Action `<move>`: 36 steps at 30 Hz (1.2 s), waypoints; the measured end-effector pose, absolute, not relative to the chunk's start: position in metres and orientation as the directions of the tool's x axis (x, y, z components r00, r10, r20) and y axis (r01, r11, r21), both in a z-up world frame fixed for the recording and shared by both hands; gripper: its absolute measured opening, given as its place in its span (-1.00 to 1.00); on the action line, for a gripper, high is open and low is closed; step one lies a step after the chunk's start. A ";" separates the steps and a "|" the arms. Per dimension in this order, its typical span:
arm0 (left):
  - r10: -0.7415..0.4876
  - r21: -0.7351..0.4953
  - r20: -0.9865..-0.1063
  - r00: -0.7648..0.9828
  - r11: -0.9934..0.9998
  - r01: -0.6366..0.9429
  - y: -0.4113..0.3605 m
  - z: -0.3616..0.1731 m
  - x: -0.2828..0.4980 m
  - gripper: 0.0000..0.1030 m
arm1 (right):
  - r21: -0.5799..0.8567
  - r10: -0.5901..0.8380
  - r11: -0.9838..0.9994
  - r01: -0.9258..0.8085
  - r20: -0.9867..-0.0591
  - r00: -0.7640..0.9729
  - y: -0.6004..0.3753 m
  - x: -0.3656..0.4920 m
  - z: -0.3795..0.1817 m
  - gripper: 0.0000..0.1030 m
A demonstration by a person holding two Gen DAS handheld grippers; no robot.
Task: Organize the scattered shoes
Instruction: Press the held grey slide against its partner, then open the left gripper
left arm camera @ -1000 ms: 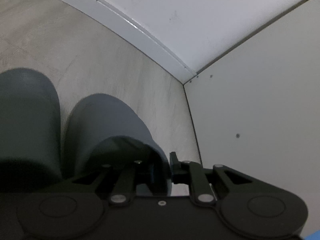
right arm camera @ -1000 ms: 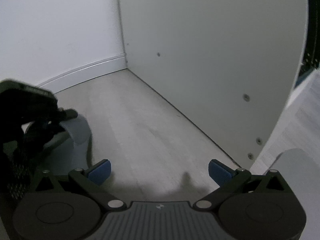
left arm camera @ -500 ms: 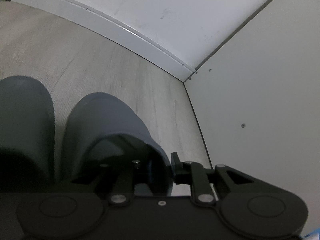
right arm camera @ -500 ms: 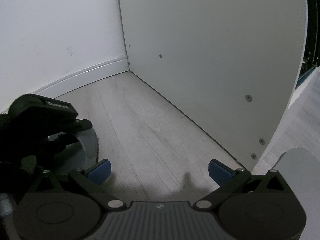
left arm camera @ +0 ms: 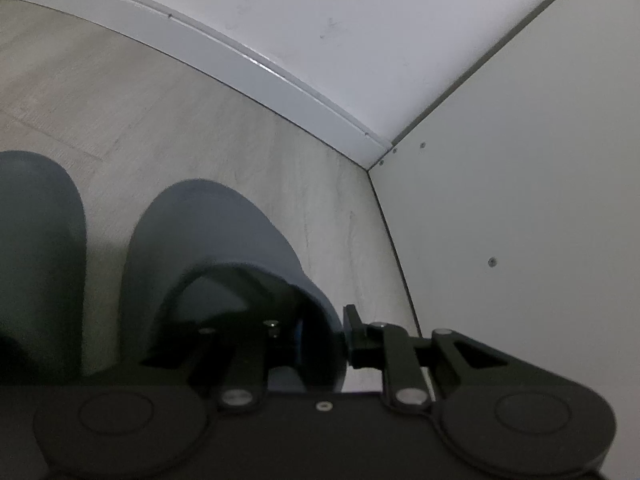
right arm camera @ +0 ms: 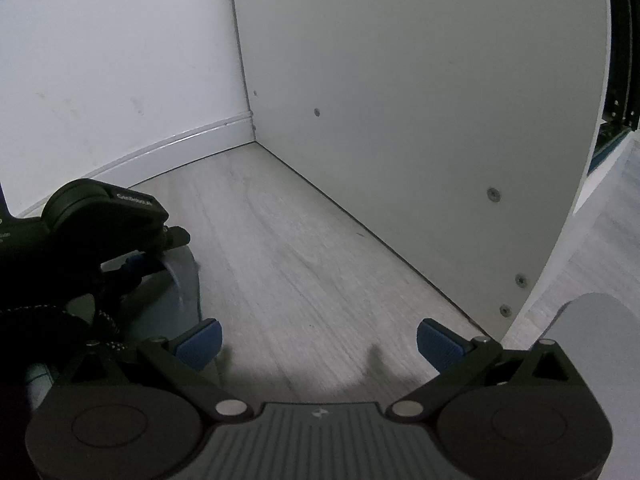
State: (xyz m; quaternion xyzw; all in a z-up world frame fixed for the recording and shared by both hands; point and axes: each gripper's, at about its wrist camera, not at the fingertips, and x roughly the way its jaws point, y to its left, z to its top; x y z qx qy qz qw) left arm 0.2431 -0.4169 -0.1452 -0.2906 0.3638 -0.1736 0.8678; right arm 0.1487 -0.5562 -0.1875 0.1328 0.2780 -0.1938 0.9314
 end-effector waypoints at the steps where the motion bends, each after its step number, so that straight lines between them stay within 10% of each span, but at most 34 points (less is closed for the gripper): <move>1: -0.512 -0.634 -0.531 0.676 0.769 0.084 -0.418 -0.146 0.244 -0.59 | 0.142 -0.288 0.888 0.438 -0.570 0.769 -0.556 0.148 -0.187 0.99; 10: -0.525 -0.644 -0.505 0.686 0.758 0.106 -0.418 -0.151 0.243 -0.55 | 0.156 -0.289 0.880 0.449 -0.575 0.765 -0.557 0.148 -0.187 0.99; 23: -0.612 -0.689 -0.453 0.648 0.701 0.181 -0.380 -0.114 0.224 0.60 | 0.193 -0.297 0.860 0.472 -0.562 0.772 -0.559 0.146 -0.185 1.00; 36: -0.697 -0.708 -0.435 0.570 0.656 0.262 -0.299 -0.065 0.201 0.61 | 0.091 -0.256 0.926 0.366 -0.562 0.786 -0.531 0.166 -0.180 0.99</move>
